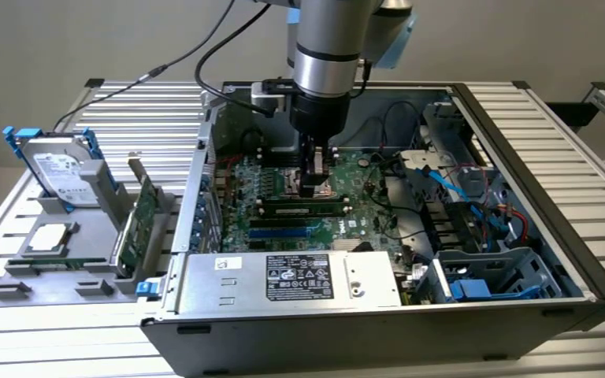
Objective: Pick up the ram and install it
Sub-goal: 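Press down the ram until it locks into place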
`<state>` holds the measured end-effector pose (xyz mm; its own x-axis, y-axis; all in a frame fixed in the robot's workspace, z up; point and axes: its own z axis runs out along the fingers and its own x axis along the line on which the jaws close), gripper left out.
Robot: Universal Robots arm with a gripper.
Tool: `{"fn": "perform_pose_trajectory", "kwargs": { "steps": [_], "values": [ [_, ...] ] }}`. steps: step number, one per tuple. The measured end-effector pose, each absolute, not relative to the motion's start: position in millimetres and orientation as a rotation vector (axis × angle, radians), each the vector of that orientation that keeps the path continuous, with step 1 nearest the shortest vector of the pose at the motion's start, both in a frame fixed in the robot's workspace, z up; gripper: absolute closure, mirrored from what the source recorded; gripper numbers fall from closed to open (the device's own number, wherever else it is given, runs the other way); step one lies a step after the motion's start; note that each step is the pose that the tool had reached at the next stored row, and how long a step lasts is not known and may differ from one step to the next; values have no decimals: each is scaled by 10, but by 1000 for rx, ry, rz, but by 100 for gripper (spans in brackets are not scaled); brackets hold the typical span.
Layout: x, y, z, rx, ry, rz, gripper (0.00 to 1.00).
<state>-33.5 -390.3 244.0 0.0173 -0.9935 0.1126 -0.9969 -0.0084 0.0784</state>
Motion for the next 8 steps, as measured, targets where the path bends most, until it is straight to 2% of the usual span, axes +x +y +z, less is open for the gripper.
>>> {"fn": "perform_pose_trajectory", "kwargs": {
  "steps": [8],
  "values": [
    [-335, -3909, 2441, 2124, -2127, 36, 89]
  ]
}}
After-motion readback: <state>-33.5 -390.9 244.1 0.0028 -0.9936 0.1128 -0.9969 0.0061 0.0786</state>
